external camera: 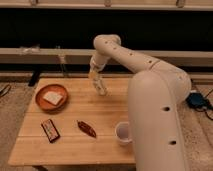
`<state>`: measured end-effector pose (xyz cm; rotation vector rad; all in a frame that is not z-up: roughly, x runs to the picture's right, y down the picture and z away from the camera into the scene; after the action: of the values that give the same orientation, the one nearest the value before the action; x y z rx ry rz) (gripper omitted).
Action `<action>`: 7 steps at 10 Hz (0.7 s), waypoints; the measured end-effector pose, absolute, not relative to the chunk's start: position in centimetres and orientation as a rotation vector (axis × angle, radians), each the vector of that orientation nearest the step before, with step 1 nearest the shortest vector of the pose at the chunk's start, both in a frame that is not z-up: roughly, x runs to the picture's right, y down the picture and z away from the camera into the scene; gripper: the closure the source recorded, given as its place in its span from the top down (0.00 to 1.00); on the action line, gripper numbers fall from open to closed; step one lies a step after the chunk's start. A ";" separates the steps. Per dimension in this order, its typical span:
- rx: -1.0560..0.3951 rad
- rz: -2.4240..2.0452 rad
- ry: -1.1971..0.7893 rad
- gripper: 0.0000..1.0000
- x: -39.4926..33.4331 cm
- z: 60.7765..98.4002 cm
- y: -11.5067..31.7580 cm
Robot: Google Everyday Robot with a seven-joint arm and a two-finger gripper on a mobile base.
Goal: Stand the bottle upright
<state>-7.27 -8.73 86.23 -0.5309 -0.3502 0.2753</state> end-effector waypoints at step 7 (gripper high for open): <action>-0.510 0.417 -0.402 0.48 -5.5 86.5 -8.4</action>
<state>-5.51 -8.37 86.54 -0.5097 -0.4020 0.4169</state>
